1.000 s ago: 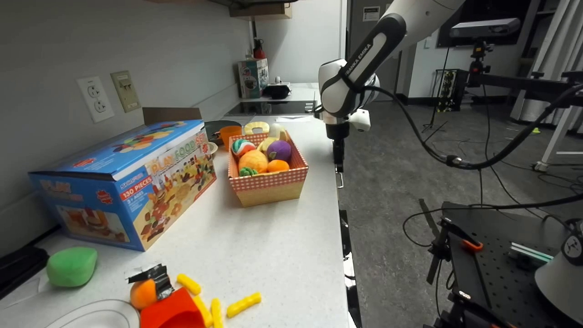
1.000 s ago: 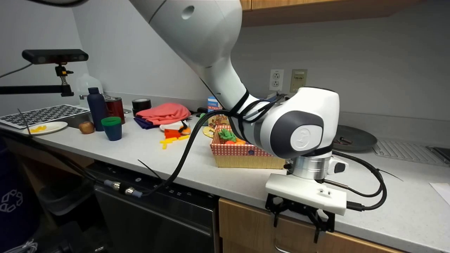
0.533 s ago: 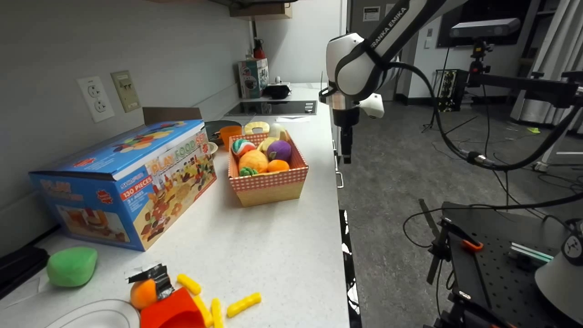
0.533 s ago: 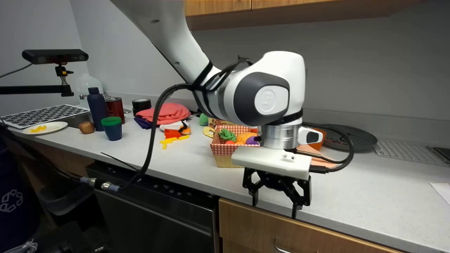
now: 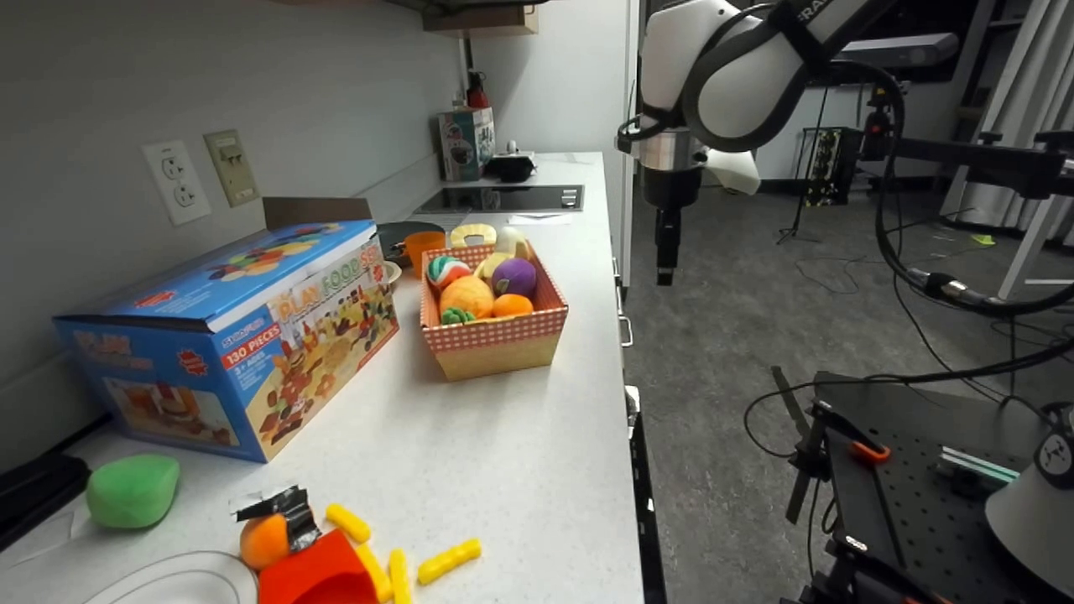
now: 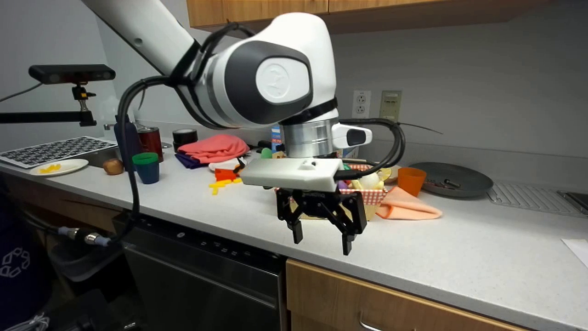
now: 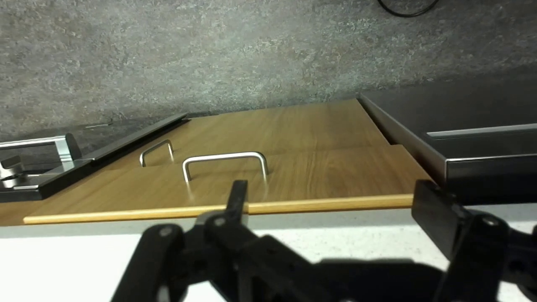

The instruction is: Close the open drawer

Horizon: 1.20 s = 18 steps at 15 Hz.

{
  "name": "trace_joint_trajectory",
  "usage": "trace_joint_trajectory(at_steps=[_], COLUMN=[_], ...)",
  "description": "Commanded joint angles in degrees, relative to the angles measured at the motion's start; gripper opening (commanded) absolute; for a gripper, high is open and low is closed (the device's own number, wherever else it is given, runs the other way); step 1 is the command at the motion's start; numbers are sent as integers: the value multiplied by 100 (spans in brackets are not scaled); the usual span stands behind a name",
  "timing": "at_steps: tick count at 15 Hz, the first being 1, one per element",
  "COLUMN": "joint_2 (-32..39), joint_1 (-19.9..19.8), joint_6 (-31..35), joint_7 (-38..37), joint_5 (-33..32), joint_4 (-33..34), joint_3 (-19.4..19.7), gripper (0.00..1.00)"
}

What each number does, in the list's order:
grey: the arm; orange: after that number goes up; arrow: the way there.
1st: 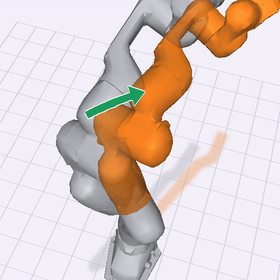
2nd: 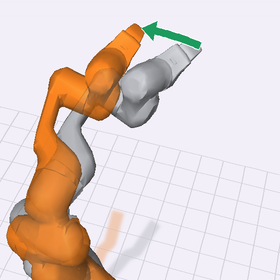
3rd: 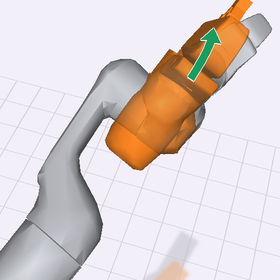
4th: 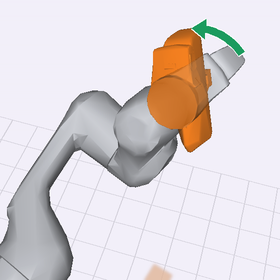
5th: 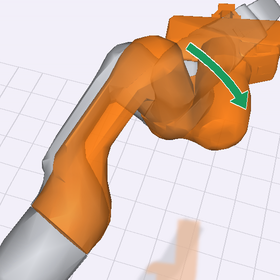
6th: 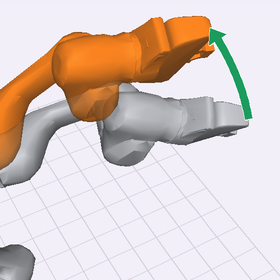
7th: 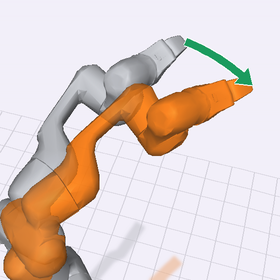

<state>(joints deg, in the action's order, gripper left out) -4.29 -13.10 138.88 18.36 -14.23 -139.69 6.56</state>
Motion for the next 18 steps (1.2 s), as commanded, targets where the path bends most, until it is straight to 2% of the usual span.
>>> trace_joint_trajectory(at_steps=[1,2,5,18], joint_2=[-755,-316,-596,-625], joint_1=[133,155,158,157], joint_6=[360,115,221,228], joint_7=[-275,-102,-148,-150], joint_5=[-178,-31,-44,-45], joint_4=[-771,-317,-622,-643], joint_3=[101,127,125,126], gripper=[100,100,100,100])
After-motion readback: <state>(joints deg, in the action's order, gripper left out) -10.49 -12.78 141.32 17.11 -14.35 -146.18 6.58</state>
